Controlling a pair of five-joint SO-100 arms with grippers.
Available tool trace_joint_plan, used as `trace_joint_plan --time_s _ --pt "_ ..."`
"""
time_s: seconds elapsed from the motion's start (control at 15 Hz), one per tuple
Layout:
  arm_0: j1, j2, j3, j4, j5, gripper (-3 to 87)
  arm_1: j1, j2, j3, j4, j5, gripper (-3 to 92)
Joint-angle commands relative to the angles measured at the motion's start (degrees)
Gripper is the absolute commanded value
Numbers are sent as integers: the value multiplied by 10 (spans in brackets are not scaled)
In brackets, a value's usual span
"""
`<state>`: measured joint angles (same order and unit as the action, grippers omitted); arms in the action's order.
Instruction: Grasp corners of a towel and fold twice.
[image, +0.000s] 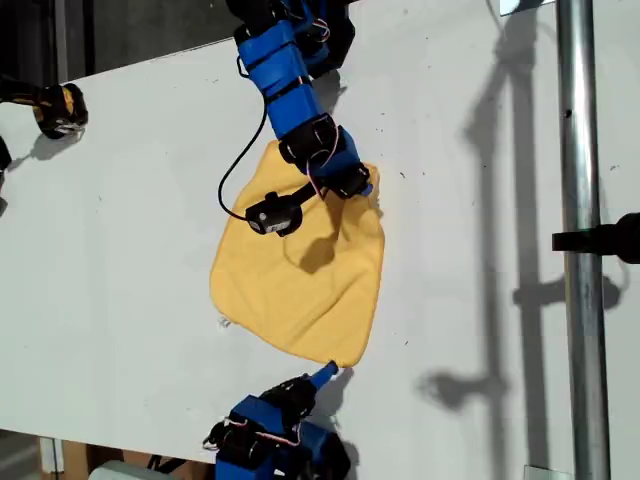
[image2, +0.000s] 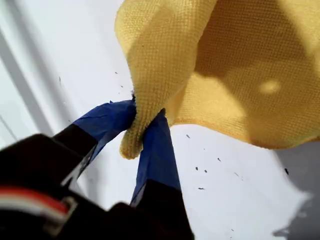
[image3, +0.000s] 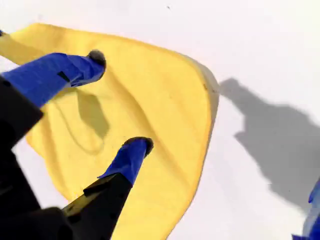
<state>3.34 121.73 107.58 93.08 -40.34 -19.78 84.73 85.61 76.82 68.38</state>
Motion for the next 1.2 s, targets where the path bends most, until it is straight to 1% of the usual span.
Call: trace_joint_plan --time_s 0.0,0.13,0.2,0.33,0.53,0.73,0.8,1.13 --pt "-35 -13 45 -62 10 267 4 7 -10 -1 3 -1" --pt "-52 -26 105 -113 1 265 10 6 -9 1 1 -1" --pt "-46 -43 124 -137 -5 264 12 6 -9 1 -1 -1" --pt "-11 -81 144 -173 -33 267 18 6 -11 9 -3 -2" --pt "38 -86 202 -243 -77 260 18 7 -11 11 -3 -2" --pt "53 -134 234 -288 -112 261 18 6 -16 10 -3 -2" --pt "46 -149 243 -307 -114 261 18 5 -18 9 -4 -2" --pt "-10 -239 235 -340 -113 250 7 6 -19 10 3 -2"
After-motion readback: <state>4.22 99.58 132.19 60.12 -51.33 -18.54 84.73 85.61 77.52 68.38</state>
